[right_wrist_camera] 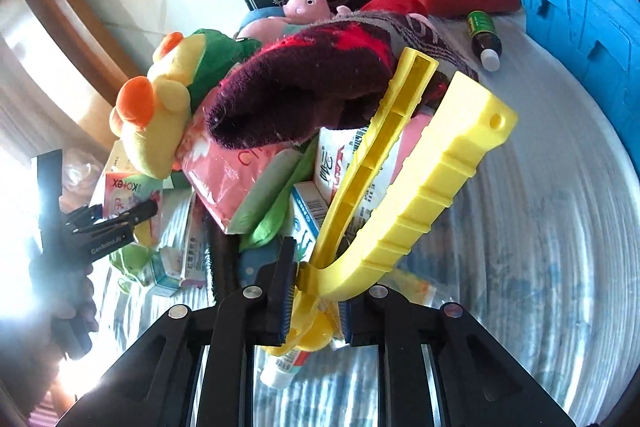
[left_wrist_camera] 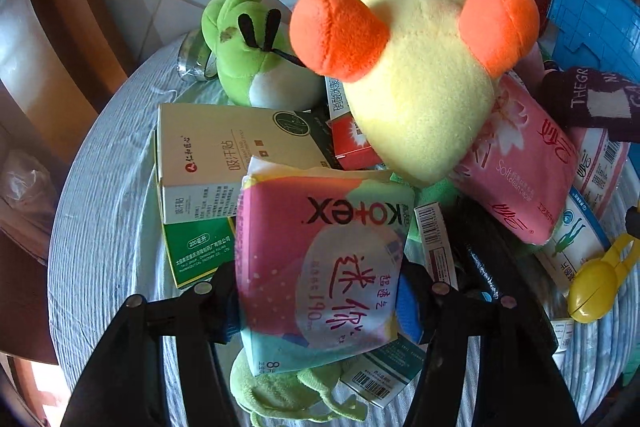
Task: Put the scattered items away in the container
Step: 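Grasp the pink Kotex pack with the left gripper while the right gripper grasps the yellow snowball clip, then carry the Kotex pack and yellow clip with both grippers over the blue bin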
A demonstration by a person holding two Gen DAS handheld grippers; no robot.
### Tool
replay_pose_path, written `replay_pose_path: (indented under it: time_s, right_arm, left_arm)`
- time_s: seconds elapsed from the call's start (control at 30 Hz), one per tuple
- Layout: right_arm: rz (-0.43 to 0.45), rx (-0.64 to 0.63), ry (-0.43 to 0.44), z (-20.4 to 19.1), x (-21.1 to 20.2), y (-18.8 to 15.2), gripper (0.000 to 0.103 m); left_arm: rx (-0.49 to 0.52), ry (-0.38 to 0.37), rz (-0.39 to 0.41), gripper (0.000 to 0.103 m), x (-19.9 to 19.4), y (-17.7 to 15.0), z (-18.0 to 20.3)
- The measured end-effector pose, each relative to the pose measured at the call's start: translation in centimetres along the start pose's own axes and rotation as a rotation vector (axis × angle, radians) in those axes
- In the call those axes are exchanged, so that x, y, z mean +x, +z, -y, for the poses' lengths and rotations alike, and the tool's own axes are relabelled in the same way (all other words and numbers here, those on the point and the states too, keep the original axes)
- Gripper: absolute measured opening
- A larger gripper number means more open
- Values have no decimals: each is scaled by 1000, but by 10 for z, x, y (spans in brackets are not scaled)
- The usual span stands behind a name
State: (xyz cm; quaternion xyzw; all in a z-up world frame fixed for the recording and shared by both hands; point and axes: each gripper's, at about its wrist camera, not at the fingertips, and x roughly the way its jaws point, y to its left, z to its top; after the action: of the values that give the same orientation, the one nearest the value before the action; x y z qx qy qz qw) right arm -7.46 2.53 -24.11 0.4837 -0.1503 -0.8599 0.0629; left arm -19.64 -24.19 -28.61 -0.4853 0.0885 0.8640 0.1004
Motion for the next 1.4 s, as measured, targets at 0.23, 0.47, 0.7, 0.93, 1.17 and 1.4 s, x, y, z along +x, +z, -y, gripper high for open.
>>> replay_pose_path:
  time_s: [0.23, 0.47, 0.7, 0.93, 1.17, 1.4]
  right_arm:
    - [32, 9, 44, -1, -20, 0, 16]
    - [55, -3, 54, -7, -40, 4, 16]
    - [77, -15, 63, -3, -63, 11, 16]
    - [93, -47, 74, 0, -91, 18, 16]
    - [81, -96, 89, 3, -114, 26, 16]
    - [86, -139, 109, 13, -141, 40, 16]
  left_arm:
    - [-14, 2, 34, 59, -18, 1, 1]
    - [-33, 4, 52, 59, -42, -1, 6]
    - [-44, 16, 71, 59, -69, -2, 16]
    - [-42, 36, 82, 59, -97, -1, 33]
    - [-40, 70, 82, 58, -130, 3, 60]
    - [-58, 88, 114, 58, -168, 17, 86]
